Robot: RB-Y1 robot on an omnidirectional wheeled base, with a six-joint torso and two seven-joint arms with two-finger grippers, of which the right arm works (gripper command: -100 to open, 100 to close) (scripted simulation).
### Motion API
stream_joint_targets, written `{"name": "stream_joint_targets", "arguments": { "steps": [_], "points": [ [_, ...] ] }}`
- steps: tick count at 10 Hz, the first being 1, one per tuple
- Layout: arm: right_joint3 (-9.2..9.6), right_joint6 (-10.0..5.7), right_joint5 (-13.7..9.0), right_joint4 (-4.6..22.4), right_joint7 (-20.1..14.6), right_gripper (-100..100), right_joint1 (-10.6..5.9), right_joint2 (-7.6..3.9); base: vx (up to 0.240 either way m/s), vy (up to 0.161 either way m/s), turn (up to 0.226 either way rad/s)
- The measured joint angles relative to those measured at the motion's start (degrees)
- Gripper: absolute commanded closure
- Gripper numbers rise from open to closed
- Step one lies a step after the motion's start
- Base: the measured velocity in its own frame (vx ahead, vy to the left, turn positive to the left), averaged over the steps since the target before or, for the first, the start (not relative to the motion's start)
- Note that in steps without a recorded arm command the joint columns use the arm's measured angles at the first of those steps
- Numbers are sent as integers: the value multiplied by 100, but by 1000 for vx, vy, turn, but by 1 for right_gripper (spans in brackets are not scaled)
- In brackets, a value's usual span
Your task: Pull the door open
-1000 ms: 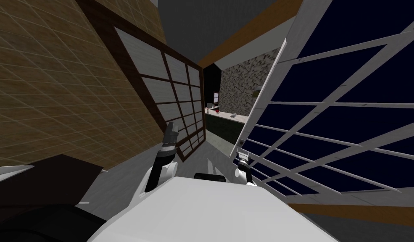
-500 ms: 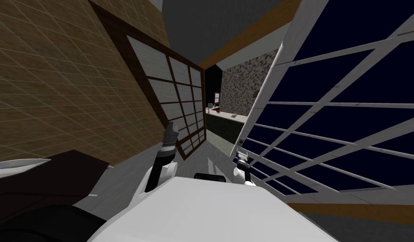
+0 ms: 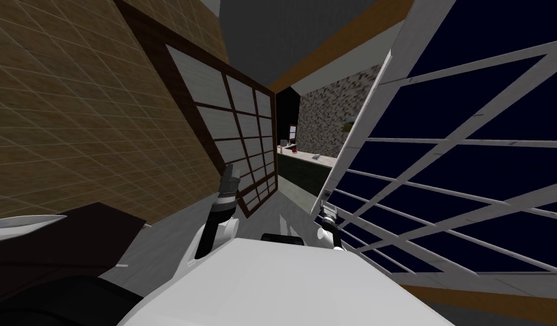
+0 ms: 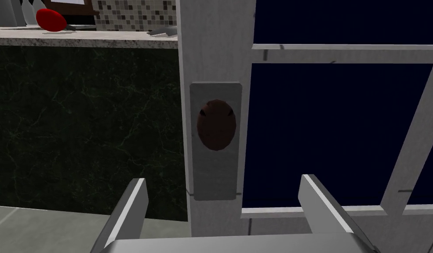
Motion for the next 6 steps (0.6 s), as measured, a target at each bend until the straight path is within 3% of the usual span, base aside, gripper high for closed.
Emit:
{"name": "stream_joint_targets", "arguments": {
  "steps": [2,3,6],
  "points": [
    [35,-84,3,148,-288,-100,64,-209,200,-2,43],
    [33,-24,-13,-12,-374,-100,215,-315,193,-12,26],
    [76,-128,-9,305,-732,-100,176,-570,121,-8,29]
  ]
}}
